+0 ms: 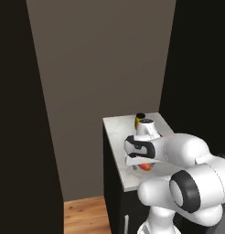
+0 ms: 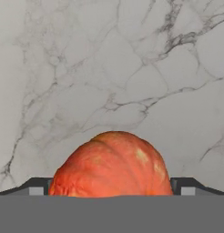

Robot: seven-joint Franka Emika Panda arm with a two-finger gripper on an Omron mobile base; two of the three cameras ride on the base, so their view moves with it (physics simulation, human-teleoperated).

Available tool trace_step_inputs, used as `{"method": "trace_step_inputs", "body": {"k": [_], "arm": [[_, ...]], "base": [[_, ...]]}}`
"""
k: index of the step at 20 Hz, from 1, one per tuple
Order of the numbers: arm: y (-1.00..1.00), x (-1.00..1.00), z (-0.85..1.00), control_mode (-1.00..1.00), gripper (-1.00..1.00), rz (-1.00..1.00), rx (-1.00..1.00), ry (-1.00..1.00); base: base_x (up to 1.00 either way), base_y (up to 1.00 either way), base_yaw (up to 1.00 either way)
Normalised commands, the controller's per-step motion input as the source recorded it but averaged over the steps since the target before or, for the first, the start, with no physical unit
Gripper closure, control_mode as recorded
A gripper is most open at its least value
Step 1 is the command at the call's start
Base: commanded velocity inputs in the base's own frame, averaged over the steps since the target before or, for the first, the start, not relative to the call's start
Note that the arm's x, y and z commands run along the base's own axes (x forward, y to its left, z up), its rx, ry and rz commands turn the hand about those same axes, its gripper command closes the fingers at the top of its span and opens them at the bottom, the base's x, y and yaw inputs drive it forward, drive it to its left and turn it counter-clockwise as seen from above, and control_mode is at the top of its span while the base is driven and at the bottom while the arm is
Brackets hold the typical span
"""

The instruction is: Place the sweet potato and squash inside the fridge drawer. Close the drawer after placing the vegetables.

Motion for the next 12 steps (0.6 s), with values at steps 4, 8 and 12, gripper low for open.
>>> {"method": "trace_step_inputs", "body": {"k": [4, 8, 12], "arm": [[-0.01, -0.02, -0.33, -1.00, 1.00, 0.00, 0.00, 0.00], [-0.02, -0.01, -0.13, -1.00, 1.00, 0.00, 0.00, 0.00], [0.00, -0.08, 0.30, -1.00, 1.00, 0.00, 0.03, -0.05]], "base": [[0.00, 0.00, 0.00], [0.00, 0.00, 0.00], [0.00, 0.00, 0.00]]}}
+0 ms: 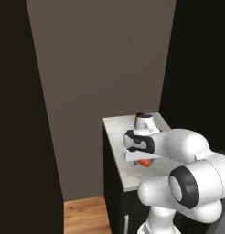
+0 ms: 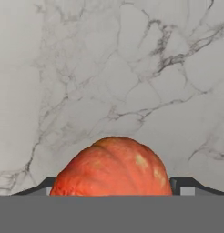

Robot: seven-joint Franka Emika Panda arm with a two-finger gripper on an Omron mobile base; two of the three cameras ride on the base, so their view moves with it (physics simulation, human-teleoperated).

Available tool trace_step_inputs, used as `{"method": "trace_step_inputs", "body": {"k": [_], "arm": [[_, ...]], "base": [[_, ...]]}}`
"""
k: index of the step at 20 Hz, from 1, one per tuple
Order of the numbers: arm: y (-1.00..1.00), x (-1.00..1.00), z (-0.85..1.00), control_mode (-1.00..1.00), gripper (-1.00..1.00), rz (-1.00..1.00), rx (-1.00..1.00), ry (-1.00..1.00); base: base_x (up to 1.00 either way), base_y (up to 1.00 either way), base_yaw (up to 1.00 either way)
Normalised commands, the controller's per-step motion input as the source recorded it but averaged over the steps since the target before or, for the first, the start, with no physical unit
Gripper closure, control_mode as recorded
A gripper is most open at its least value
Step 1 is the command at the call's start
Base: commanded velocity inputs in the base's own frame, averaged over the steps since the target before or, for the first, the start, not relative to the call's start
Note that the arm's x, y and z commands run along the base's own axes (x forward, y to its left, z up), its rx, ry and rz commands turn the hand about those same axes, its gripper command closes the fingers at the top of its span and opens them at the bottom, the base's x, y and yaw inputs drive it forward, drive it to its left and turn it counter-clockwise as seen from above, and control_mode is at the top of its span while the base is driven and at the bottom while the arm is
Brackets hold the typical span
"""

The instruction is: Place the sweet potato and squash inside the fridge drawer. Close the drawer after placing the vegetables.

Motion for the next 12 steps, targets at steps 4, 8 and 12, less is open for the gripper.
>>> {"method": "trace_step_inputs", "body": {"k": [4, 8, 12], "arm": [[0.00, 0.00, 0.74, -1.00, 1.00, 0.00, 0.06, -0.07], [0.00, -0.08, 0.93, -1.00, 1.00, 0.00, 0.07, -0.10], [0.01, -0.28, 0.89, -1.00, 1.00, 0.00, 0.05, -0.12]], "base": [[0.00, 0.00, 0.00], [0.00, 0.00, 0.00], [0.00, 0.00, 0.00]]}}
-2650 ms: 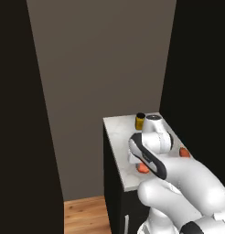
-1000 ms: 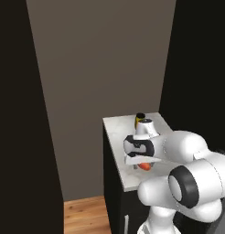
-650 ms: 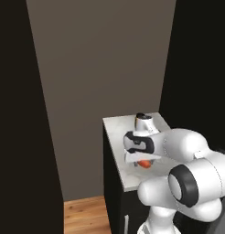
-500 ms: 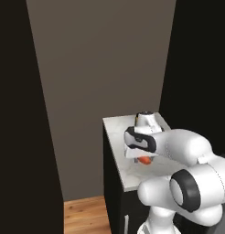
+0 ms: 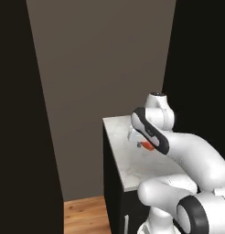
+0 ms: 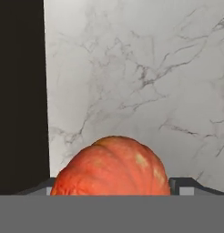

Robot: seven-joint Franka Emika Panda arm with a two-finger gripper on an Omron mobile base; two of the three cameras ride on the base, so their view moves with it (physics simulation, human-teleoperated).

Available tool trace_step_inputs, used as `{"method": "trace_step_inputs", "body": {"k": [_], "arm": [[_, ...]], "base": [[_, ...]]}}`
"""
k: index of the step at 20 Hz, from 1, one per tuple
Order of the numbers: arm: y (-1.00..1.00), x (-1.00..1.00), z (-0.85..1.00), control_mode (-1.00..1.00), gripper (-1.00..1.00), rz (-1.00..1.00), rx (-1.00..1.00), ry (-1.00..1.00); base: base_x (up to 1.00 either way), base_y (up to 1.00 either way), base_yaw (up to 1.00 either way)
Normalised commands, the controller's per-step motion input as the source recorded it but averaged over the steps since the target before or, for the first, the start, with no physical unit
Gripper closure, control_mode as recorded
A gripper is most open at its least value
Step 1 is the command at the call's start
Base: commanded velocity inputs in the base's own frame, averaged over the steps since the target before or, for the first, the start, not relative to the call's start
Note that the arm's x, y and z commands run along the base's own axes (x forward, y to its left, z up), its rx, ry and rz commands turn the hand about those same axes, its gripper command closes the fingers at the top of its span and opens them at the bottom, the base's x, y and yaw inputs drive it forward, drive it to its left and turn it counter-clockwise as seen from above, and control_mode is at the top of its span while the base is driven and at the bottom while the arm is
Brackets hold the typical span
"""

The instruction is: Place the sweet potato and squash inside the fridge drawer. Close the drawer after placing the vegetables.

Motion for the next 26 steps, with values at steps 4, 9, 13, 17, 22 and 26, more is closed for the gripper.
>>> {"method": "trace_step_inputs", "body": {"k": [4, 9, 13, 17, 22, 26], "arm": [[0.19, -0.27, 0.80, -1.00, 1.00, 0.00, 0.00, -0.09], [0.03, -0.22, 0.59, -1.00, 1.00, -0.02, 0.00, -0.09], [0.08, 0.00, 0.00, -1.00, 1.00, 0.00, -0.02, 0.00], [0.01, 0.00, -0.04, -1.00, 1.00, 0.00, -0.01, 0.00], [0.05, -0.09, -0.13, 1.00, 1.00, 0.00, -0.03, 0.00], [0.00, 0.00, 0.00, 1.00, 1.00, 0.00, 0.00, 0.00]], "base": [[0.00, 0.00, 0.00], [0.00, 0.00, 0.00], [0.00, 0.00, 0.00], [0.00, 0.00, 0.00], [-0.34, 0.00, 0.00], [-1.00, 0.00, 0.00]]}}
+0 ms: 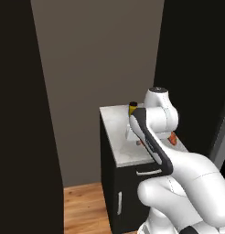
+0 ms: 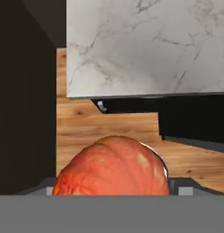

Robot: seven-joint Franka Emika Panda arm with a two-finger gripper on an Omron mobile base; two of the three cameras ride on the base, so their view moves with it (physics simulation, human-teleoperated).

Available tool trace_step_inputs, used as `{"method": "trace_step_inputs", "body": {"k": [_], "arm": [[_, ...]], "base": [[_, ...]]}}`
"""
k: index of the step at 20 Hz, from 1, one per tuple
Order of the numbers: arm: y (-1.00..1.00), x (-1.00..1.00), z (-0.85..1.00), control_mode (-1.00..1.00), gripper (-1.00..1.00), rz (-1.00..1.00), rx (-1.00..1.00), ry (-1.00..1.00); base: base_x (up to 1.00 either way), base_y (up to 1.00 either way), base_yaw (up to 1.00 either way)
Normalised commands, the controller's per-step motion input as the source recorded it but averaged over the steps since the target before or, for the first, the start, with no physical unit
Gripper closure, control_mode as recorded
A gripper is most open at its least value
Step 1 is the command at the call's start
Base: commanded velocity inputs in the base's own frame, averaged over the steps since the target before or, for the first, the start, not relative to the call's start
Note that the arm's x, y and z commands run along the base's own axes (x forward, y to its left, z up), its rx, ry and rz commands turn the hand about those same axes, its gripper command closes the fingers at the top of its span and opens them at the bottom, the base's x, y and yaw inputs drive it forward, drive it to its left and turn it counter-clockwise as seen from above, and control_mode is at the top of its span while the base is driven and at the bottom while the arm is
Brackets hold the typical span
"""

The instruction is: Place the sweet potato and squash inside the fridge drawer. Close the drawer after placing the vegetables.

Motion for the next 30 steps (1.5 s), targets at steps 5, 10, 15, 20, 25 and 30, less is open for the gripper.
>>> {"method": "trace_step_inputs", "body": {"k": [5, 10, 15, 20, 25, 30], "arm": [[0.00, 0.00, 0.00, 1.00, 1.00, 0.00, 0.00, 0.00], [0.00, 0.00, 0.00, 1.00, 1.00, 0.00, 0.00, 0.00], [0.00, 0.00, 0.00, 1.00, 1.00, 0.00, 0.00, 0.00], [0.00, 0.00, 0.00, 1.00, 1.00, 0.00, 0.00, 0.00], [0.00, 0.00, 0.00, 1.00, 1.00, 0.00, 0.00, 0.00], [0.00, 0.00, 0.00, 1.00, 1.00, 0.00, 0.00, 0.00]], "base": [[-1.00, 0.00, 0.01], [-1.00, -0.01, 0.00], [-0.80, -0.33, -0.05], [-0.09, -0.69, -0.16], [0.00, -0.86, -0.21], [0.00, -0.56, -0.21]]}}
